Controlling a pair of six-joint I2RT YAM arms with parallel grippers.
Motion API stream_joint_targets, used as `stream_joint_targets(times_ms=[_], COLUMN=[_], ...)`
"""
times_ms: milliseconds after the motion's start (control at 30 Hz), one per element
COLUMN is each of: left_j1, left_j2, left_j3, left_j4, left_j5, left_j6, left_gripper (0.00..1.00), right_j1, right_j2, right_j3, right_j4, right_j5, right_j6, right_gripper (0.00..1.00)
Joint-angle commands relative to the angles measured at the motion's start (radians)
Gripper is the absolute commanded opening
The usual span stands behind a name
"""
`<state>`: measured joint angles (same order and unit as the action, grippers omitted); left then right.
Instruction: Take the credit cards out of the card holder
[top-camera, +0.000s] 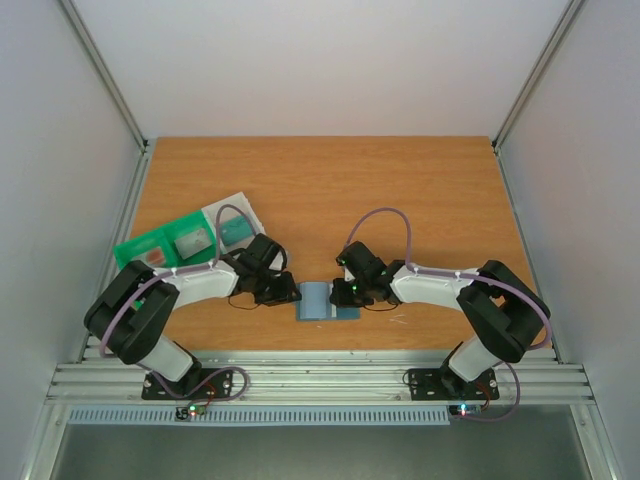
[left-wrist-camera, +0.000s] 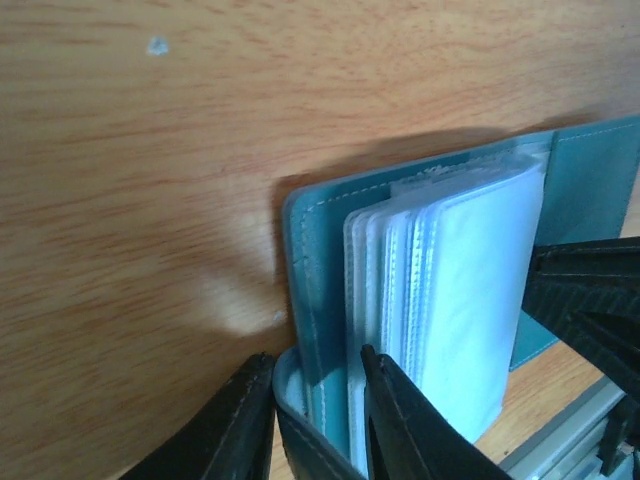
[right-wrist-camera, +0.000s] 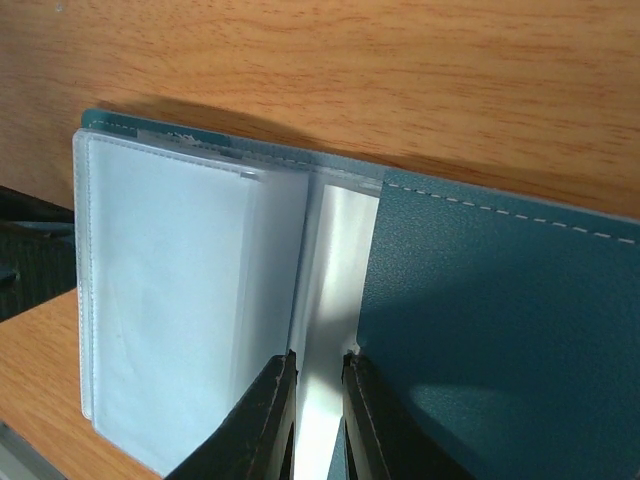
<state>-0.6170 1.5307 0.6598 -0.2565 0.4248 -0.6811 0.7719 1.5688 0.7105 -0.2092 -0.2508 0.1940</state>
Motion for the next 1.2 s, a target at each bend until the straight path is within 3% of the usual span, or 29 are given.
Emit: stream_joint_targets(times_ms=[0, 200, 600, 1167], left_j1=[0.000, 0.000, -0.010, -0.030], left_j2=[0.050, 0.001, -0.119, -0.146], left_j3=[-0.011, -0.022, -0.008, 0.020], left_j4=[0.039, 0.056, 0.055, 0.010], left_j5=[-0.029, 0.018, 0.118, 0.114], left_j6=[-0.006, -0.028, -0.096, -0.090], left_gripper=[0.23, 0.01, 0.00, 0.00], right_j1=[-0.008, -0.007, 0.023, 0.053], right_j2=[-0.012, -0.059, -0.088, -0.006], right_j3=[-0.016, -0.005, 0.074, 0.120], right_j4=[-0.032, -0.060, -0.128, -0.099], right_j5=[0.031, -0.001, -0.064, -0.101], right_j6=[0.011, 0.034, 0.079, 0.073], right_gripper=[0.15, 0.17, 0.52, 0.69])
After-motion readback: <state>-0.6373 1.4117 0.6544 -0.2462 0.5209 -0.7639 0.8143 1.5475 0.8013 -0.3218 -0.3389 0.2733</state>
